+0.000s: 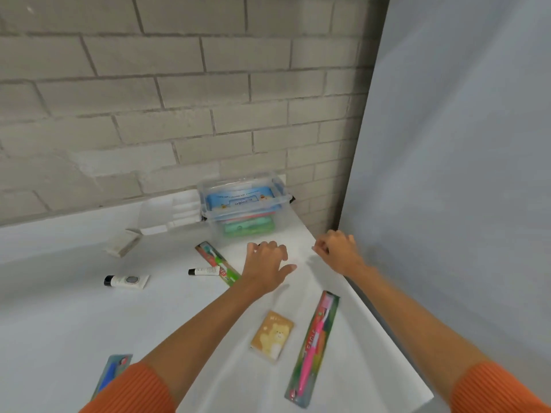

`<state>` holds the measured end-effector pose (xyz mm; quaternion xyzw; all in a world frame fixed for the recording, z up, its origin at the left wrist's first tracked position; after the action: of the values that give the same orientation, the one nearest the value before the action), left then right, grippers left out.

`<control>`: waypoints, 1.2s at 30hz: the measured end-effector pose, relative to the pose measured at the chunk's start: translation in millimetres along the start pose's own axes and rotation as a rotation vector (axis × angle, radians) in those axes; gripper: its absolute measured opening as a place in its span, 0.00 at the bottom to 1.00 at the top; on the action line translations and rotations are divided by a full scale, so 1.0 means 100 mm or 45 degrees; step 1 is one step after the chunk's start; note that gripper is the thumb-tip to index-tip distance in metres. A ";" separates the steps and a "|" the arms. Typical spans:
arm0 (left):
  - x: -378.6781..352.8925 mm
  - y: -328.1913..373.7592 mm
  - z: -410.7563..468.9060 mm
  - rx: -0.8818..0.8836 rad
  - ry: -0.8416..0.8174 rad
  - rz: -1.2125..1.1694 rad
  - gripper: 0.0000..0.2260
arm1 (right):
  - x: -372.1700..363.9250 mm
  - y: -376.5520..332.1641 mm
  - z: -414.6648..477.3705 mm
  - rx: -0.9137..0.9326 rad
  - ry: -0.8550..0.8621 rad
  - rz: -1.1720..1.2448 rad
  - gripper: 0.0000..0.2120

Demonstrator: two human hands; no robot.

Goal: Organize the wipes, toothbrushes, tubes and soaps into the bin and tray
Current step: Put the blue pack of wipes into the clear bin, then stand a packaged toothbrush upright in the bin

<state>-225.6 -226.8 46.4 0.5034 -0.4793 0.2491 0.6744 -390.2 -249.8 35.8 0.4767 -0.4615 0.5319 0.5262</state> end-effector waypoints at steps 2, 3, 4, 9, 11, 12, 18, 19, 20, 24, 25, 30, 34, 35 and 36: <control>-0.15 0.08 -0.09 -0.005 -0.067 0.000 0.18 | -0.14 0.07 -0.21 -0.009 -0.087 0.019 0.13; -0.21 0.11 -0.13 -0.003 -0.096 -0.003 0.19 | -0.21 0.09 -0.29 -0.015 -0.122 0.037 0.13; -0.28 0.16 -0.18 -0.004 -0.129 -0.006 0.20 | -0.28 0.13 -0.39 -0.029 -0.157 0.056 0.13; -0.54 0.28 -0.34 -0.007 -0.239 -0.061 0.24 | -0.48 0.19 -0.70 -0.072 -0.295 0.129 0.14; -0.62 0.30 -0.39 -0.006 -0.288 -0.061 0.25 | -0.49 0.20 -0.79 -0.091 -0.312 0.152 0.15; -0.66 0.31 -0.42 -0.008 -0.325 -0.043 0.27 | -0.51 0.21 -0.82 -0.104 -0.311 0.166 0.16; -0.84 0.36 -0.57 -0.019 -0.537 0.060 0.33 | -0.61 0.26 -0.97 -0.268 -0.374 0.374 0.27; -0.84 0.36 -0.58 -0.016 -0.539 0.041 0.33 | -0.62 0.25 -0.98 -0.291 -0.395 0.395 0.29; -0.84 0.36 -0.59 -0.012 -0.537 0.027 0.33 | -0.65 0.25 -0.97 -0.310 -0.416 0.416 0.29; -0.83 0.36 -0.58 -0.038 -0.524 0.046 0.36 | -0.72 0.28 -0.92 -0.378 -0.520 0.513 0.29; -0.84 0.36 -0.57 -0.033 -0.526 0.041 0.37 | -0.73 0.30 -0.91 -0.378 -0.551 0.600 0.28; -0.82 0.35 -0.49 0.018 -0.501 -0.103 0.41 | -0.52 0.32 -0.85 -0.361 -0.510 1.048 0.24; -0.67 0.45 -0.37 -0.024 -0.380 -0.305 0.33 | -0.09 0.28 -0.68 -0.299 -0.384 1.235 0.28; -0.62 0.47 -0.32 -0.024 -0.334 -0.360 0.31 | 0.02 0.27 -0.62 -0.268 -0.351 1.252 0.28; -0.55 0.48 -0.26 -0.016 -0.294 -0.421 0.30 | 0.14 0.26 -0.55 -0.237 -0.316 1.274 0.28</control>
<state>-277.3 -177.5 16.9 0.5963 -0.4658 0.0725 0.6497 -416.9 -194.0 43.8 0.2085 -0.7369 0.6145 0.1894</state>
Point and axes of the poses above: each hand's wrist, its own z-axis towards the middle knuckle, its own x-axis out of the back of the hand, y = z × x, the point moved 6 cm from there along z, towards the middle knuckle, and after that the axes turned 15 degrees about -z, right-handed, at the moved point
